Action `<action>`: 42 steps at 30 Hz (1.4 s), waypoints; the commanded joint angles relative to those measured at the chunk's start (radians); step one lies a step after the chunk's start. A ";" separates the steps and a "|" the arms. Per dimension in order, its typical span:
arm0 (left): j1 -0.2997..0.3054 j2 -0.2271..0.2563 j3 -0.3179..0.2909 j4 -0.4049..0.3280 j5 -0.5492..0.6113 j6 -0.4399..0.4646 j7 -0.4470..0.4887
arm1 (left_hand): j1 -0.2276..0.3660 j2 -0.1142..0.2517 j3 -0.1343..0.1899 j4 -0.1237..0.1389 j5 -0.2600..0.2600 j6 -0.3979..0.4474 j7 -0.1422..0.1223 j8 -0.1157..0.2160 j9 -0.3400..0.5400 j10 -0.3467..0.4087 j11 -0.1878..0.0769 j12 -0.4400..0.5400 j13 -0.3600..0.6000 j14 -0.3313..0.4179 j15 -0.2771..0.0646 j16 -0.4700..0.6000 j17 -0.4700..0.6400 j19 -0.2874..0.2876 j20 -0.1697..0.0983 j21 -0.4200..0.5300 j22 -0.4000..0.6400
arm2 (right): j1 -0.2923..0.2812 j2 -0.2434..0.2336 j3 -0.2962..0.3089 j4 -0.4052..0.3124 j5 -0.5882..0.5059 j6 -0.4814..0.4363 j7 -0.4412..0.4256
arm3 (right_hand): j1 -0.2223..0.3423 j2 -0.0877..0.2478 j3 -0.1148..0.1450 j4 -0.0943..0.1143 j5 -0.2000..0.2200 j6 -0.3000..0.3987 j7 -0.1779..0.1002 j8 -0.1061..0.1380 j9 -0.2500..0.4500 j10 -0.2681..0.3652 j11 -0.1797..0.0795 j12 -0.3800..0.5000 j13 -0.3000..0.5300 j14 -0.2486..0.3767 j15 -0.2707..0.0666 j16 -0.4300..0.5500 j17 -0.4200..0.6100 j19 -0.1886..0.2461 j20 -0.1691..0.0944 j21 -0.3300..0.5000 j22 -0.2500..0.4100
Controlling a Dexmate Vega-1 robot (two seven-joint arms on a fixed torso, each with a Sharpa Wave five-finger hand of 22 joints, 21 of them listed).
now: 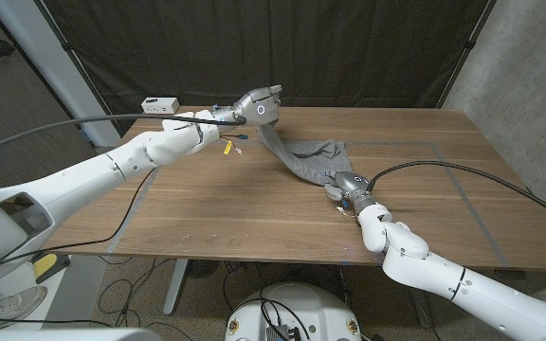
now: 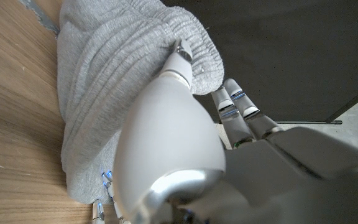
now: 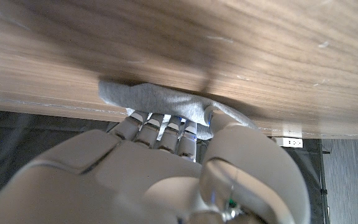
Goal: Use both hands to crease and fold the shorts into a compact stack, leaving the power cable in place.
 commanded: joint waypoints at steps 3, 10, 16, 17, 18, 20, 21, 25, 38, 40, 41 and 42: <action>-0.071 -0.038 0.040 0.004 0.044 -0.043 0.017 | 0.012 -0.004 -0.009 -0.001 0.006 0.008 0.001 0.008 0.005 0.012 -0.004 -0.005 0.003 -0.005 -0.171 0.001 0.005 -0.002 -0.009 0.008 0.001 | -0.015 -0.004 0.013 0.000 0.008 0.013 -0.018 | 0.008 0.000 0.011 -0.002 -0.002 -0.001 -0.004 -0.002 0.003 -0.005 -0.001 -0.003 0.004 -0.002 -0.120 0.000 0.003 0.003 0.006 0.006 0.002; -0.118 -0.071 0.071 0.016 0.062 -0.073 0.008 | 0.014 -0.004 -0.013 0.000 0.007 0.007 0.001 0.008 0.004 0.014 -0.004 -0.007 0.003 -0.006 -0.172 0.001 0.006 -0.002 -0.010 0.010 0.001 | -0.029 -0.007 0.020 0.002 0.018 0.021 -0.030 | 0.010 0.000 0.012 -0.003 -0.002 -0.001 -0.005 -0.003 0.003 -0.004 -0.001 -0.002 0.004 -0.003 -0.120 0.000 0.002 0.003 0.005 0.006 0.002; -0.164 -0.112 0.105 0.042 0.074 -0.091 0.013 | 0.015 -0.003 -0.017 0.001 0.009 0.007 0.001 0.008 0.003 0.016 -0.004 -0.009 0.002 -0.006 -0.172 0.001 0.006 -0.003 -0.011 0.011 0.001 | -0.040 -0.014 0.034 0.004 0.037 0.034 -0.038 | 0.011 -0.001 0.012 -0.003 -0.002 0.000 -0.005 -0.003 0.003 -0.002 0.000 -0.002 0.004 -0.003 -0.120 0.000 0.002 0.002 0.006 0.006 0.002; -0.166 -0.111 0.108 0.042 0.072 -0.090 0.013 | 0.015 -0.003 -0.017 0.001 0.009 0.007 0.001 0.008 0.003 0.016 -0.004 -0.009 0.002 -0.006 -0.172 0.001 0.006 -0.003 -0.011 0.011 0.001 | -0.040 -0.014 0.034 0.004 0.037 0.035 -0.038 | 0.011 -0.001 0.012 -0.003 -0.002 0.000 -0.005 -0.003 0.003 -0.002 0.000 -0.002 0.004 -0.002 -0.120 0.000 0.002 0.002 0.006 0.006 0.002; -0.173 -0.117 0.114 0.047 0.074 -0.091 0.016 | 0.015 -0.003 -0.018 0.001 0.009 0.007 0.001 0.008 0.002 0.016 -0.004 -0.009 0.002 -0.006 -0.172 0.001 0.006 -0.003 -0.011 0.012 0.001 | -0.043 -0.015 0.036 0.006 0.038 0.038 -0.044 | 0.011 -0.001 0.012 -0.003 -0.002 -0.001 -0.005 -0.003 0.003 -0.002 0.000 -0.002 0.004 -0.002 -0.120 0.000 0.002 0.002 0.006 0.006 0.002; -0.190 -0.134 0.127 0.058 0.074 -0.097 0.023 | 0.015 -0.003 -0.018 0.001 0.009 0.007 0.001 0.007 0.001 0.016 -0.004 -0.010 0.002 -0.006 -0.172 0.001 0.006 -0.003 -0.012 0.012 0.001 | -0.045 -0.015 0.039 0.008 0.043 0.040 -0.046 | 0.011 -0.001 0.012 -0.003 -0.002 0.000 -0.005 -0.003 0.003 -0.002 0.000 -0.002 0.004 -0.002 -0.119 0.000 0.002 0.001 0.005 0.005 0.002; -0.195 -0.139 0.132 0.062 0.071 -0.099 0.028 | 0.015 -0.003 -0.019 0.001 0.009 0.007 0.001 0.008 0.001 0.016 -0.004 -0.010 0.002 -0.007 -0.172 0.001 0.006 -0.004 -0.011 0.012 0.001 | -0.044 -0.015 0.039 0.009 0.042 0.039 -0.046 | 0.011 -0.001 0.013 -0.003 -0.002 0.000 -0.005 -0.003 0.003 -0.002 -0.001 -0.002 0.004 -0.002 -0.120 0.000 0.002 0.001 0.005 0.005 0.002; -0.217 -0.152 0.155 0.069 0.082 -0.100 0.035 | 0.016 -0.003 -0.021 0.001 0.010 0.008 0.001 0.009 0.003 0.018 -0.004 -0.011 0.002 -0.008 -0.171 0.001 0.006 -0.004 -0.011 0.013 0.001 | -0.046 -0.018 0.043 0.012 0.047 0.046 -0.050 | 0.011 -0.001 0.013 -0.003 -0.002 0.000 -0.005 -0.003 0.003 -0.002 0.001 -0.002 0.004 -0.002 -0.121 0.000 0.002 0.000 0.006 0.005 0.002; -0.273 -0.190 0.214 0.097 0.076 -0.117 0.067 | 0.019 -0.001 -0.029 0.003 0.011 0.006 0.001 0.006 -0.003 0.021 -0.004 -0.014 0.001 -0.010 -0.171 0.001 0.006 -0.006 -0.014 0.016 0.000 | -0.033 -0.014 0.045 0.032 0.055 0.067 -0.051 | 0.012 -0.002 0.013 -0.004 -0.003 0.001 -0.004 -0.003 0.003 -0.003 0.000 -0.003 0.004 -0.002 -0.120 0.000 0.002 -0.001 0.005 0.005 0.002; -0.280 -0.195 0.224 0.102 0.074 -0.121 0.078 | 0.019 -0.001 -0.029 0.003 0.012 0.006 0.002 0.005 -0.004 0.021 -0.004 -0.015 0.001 -0.010 -0.171 0.002 0.006 -0.005 -0.014 0.017 0.000 | -0.034 -0.012 0.048 0.036 0.059 0.071 -0.056 | 0.012 -0.002 0.013 -0.004 -0.003 0.001 -0.005 -0.003 0.003 -0.003 0.000 -0.003 0.004 -0.003 -0.120 0.000 0.001 -0.001 0.006 0.005 0.002; -0.283 -0.198 0.229 0.103 0.075 -0.122 0.081 | 0.019 -0.001 -0.030 0.003 0.012 0.008 0.001 0.007 -0.003 0.021 -0.004 -0.015 0.001 -0.010 -0.171 0.002 0.006 -0.006 -0.013 0.017 0.000 | -0.031 -0.012 0.047 0.037 0.059 0.069 -0.052 | 0.013 -0.002 0.013 -0.004 -0.003 0.001 -0.005 -0.003 0.004 -0.003 0.000 -0.003 0.004 -0.003 -0.120 0.000 0.002 -0.001 0.005 0.005 0.002; -0.287 -0.202 0.235 0.107 0.077 -0.122 0.086 | 0.019 -0.001 -0.031 0.003 0.012 0.008 0.001 0.007 -0.003 0.022 -0.005 -0.016 0.001 -0.010 -0.171 0.002 0.007 -0.006 -0.013 0.018 0.000 | -0.032 -0.011 0.048 0.039 0.061 0.072 -0.055 | 0.013 -0.002 0.014 -0.004 -0.003 0.001 -0.005 -0.003 0.004 -0.003 0.000 -0.003 0.004 -0.002 -0.120 0.000 0.001 -0.001 0.006 0.005 0.002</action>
